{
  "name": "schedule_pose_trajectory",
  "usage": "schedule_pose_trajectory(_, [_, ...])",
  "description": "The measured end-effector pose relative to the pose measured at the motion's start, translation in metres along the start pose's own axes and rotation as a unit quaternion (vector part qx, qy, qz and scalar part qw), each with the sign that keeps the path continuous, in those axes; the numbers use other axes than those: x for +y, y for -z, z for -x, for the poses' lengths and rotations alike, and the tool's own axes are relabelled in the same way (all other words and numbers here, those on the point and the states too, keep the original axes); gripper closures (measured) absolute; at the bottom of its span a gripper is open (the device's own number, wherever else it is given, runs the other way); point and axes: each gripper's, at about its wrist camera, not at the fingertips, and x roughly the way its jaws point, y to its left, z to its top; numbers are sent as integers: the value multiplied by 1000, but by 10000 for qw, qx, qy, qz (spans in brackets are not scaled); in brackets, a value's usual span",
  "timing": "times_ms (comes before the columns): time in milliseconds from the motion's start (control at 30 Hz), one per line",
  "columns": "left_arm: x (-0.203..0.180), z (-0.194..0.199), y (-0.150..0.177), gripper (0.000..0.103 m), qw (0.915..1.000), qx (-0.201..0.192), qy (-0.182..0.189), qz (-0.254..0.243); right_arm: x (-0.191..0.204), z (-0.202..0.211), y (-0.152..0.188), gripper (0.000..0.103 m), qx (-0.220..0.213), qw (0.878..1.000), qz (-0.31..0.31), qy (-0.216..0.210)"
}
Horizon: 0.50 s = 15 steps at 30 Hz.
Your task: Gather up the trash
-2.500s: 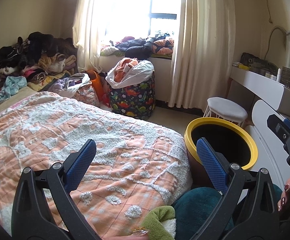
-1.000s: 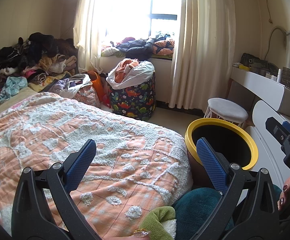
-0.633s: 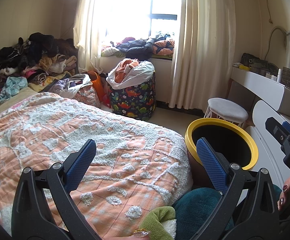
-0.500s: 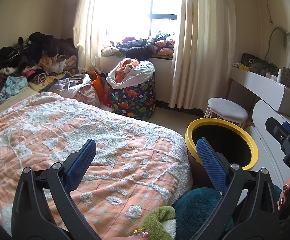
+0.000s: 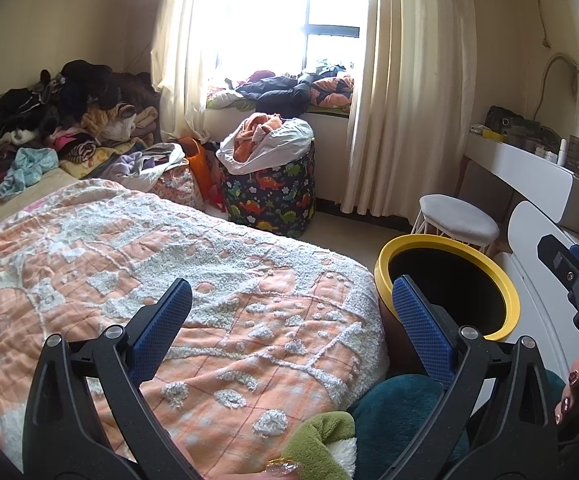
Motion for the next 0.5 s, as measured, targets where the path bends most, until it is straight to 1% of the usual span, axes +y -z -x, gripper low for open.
schedule_pose_trajectory(167, [6,0,-2,11,9999,6,38,110,8,-1,0,6,20,9999,130,-110])
schedule_pose_trajectory(267, [27,1,-4,11,9993,12,-100,361,32,-11,-7,6,277,9975,262,-590])
schedule_pose_trajectory(333, [50,2,-5,11,9979,49,-314,559,63,-19,-11,6,399,9942,412,-914])
schedule_pose_trajectory(367, [69,4,-5,11,9963,94,-504,694,83,-24,-12,6,516,9906,559,-1133])
schedule_pose_trajectory(433, [108,9,-2,11,9909,168,-939,950,136,-36,-12,6,888,9753,856,-1834])
schedule_pose_trajectory(467, [135,12,1,11,9850,221,-1318,1088,169,-43,-9,6,1144,9622,1043,-2241])
schedule_pose_trajectory(500, [155,14,4,11,9789,310,-1632,1188,195,-48,-5,6,1400,9499,1199,-2523])
